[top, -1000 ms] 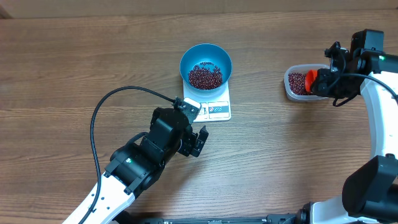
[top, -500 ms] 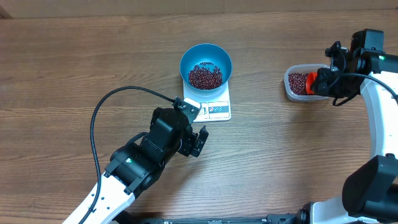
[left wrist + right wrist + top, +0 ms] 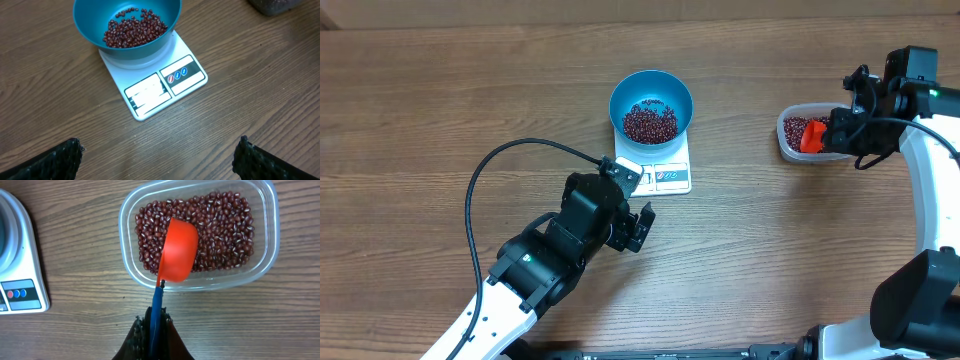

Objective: Scoop item into bowl and weigh 150g on scale

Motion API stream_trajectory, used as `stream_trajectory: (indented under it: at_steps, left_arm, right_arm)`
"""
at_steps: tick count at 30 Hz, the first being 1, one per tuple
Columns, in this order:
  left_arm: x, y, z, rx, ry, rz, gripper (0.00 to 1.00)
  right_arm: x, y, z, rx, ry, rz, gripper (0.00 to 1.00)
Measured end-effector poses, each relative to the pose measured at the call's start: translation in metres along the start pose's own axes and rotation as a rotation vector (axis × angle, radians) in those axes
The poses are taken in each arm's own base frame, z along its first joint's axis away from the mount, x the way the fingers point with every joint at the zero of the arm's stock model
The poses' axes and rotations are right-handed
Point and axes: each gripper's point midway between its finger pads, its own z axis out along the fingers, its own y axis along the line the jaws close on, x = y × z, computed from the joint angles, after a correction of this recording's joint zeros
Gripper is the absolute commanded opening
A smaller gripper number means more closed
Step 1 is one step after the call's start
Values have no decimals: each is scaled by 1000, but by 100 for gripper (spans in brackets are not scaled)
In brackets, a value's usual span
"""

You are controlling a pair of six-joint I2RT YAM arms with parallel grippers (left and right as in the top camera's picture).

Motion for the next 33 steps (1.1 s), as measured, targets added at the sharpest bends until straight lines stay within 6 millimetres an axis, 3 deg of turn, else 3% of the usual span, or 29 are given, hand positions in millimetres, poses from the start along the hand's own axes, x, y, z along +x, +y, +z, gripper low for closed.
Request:
stream_trajectory:
  at_steps: [16,33]
  left_arm:
    - [0,0,0,0,0,0,100]
    - [0,0,0,0,0,0,99]
  right_arm:
    - [-8,-1,0,3,-32,-7,4]
    - [-11,-19,-1,124,-34,-88,4]
